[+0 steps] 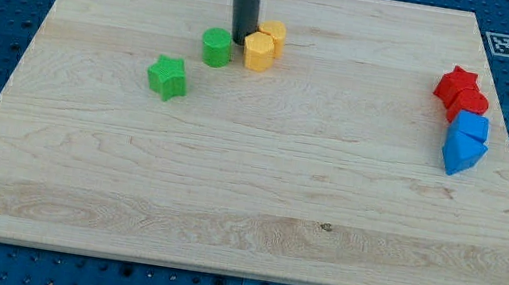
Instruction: Slide the green circle closer to the green star
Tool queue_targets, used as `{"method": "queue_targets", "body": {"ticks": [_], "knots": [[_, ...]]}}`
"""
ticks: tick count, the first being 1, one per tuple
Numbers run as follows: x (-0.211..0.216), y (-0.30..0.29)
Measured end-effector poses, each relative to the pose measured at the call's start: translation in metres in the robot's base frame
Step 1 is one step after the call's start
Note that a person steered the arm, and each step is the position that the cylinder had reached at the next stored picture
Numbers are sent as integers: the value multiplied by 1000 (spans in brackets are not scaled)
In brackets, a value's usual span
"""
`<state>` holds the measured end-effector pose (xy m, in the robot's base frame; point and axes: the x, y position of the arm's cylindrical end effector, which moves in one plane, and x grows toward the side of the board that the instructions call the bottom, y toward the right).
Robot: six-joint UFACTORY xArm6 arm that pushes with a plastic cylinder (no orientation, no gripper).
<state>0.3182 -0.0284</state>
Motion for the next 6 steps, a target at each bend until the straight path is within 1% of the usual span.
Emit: {"method": "queue_targets", "body": {"ticks": [1, 6], "knots": [[13, 25], [27, -59]]}}
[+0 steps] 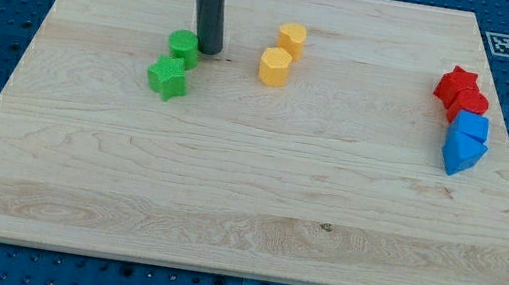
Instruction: Slide the green circle closer to the green star
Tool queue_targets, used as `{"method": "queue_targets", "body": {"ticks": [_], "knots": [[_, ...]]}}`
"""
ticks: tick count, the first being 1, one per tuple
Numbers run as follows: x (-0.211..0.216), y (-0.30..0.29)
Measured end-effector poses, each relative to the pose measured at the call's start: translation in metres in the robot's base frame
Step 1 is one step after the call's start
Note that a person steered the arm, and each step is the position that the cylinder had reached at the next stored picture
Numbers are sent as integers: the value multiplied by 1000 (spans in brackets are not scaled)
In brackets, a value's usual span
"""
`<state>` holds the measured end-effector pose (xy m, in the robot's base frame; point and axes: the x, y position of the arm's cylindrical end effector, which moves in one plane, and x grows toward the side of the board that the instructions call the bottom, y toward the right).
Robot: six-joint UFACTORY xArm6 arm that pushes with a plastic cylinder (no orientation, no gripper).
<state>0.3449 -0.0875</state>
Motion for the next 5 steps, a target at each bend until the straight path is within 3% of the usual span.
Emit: {"method": "queue_targets", "body": {"ticks": [3, 5], "knots": [[-14, -11], [3, -20]]}}
